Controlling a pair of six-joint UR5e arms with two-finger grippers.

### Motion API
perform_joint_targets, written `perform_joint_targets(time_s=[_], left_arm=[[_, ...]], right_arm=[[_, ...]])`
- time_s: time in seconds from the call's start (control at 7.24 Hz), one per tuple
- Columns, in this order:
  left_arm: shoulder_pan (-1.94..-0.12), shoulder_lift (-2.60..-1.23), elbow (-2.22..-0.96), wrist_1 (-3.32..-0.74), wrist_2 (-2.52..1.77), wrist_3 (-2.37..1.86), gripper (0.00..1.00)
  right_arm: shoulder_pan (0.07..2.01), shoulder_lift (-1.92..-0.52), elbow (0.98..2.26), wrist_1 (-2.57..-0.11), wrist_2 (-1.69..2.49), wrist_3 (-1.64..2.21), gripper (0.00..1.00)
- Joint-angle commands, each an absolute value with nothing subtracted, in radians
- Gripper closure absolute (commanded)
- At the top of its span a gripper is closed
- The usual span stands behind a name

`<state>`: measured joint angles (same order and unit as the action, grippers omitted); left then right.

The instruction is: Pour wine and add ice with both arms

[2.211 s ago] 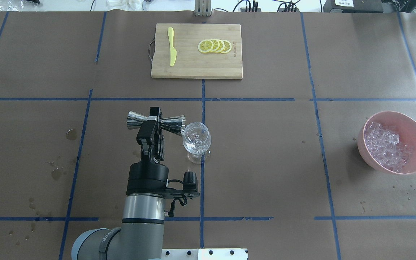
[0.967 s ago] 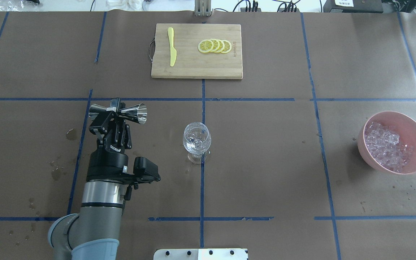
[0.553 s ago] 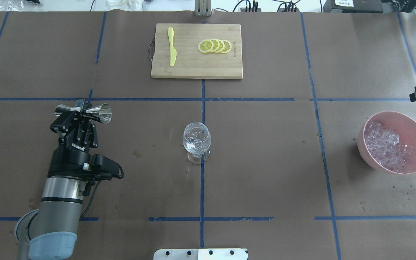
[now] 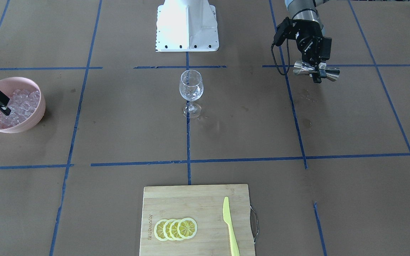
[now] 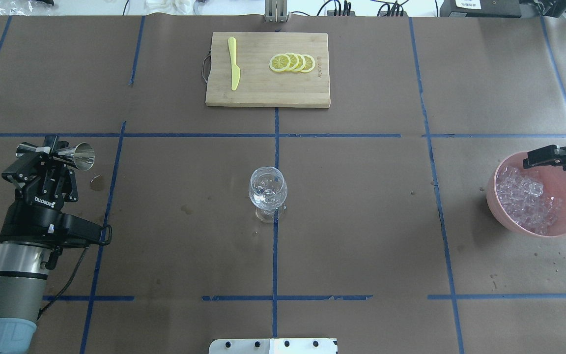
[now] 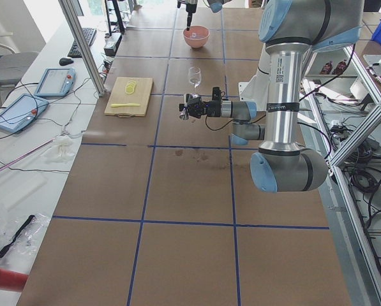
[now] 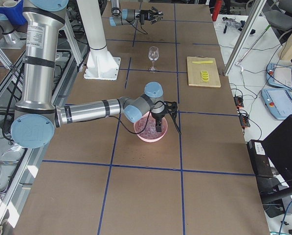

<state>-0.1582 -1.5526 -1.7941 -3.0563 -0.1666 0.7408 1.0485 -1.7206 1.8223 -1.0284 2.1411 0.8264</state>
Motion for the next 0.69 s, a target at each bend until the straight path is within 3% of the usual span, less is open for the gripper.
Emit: perform_joint_targets(time_s=[0.0,0.55], left_arm=[[-0.16,-1.505,-1.793,-3.12,-0.175,0.749,1.0],[-0.16,-1.505,-1.793,-3.126,-0.175,0.749,1.0]], right_arm=[[1.016,-1.729,1.807,-1.002,2.137,0.891,0.02],[0.991,-1.744,1.81,-1.014,2.137,0.907,0.12]])
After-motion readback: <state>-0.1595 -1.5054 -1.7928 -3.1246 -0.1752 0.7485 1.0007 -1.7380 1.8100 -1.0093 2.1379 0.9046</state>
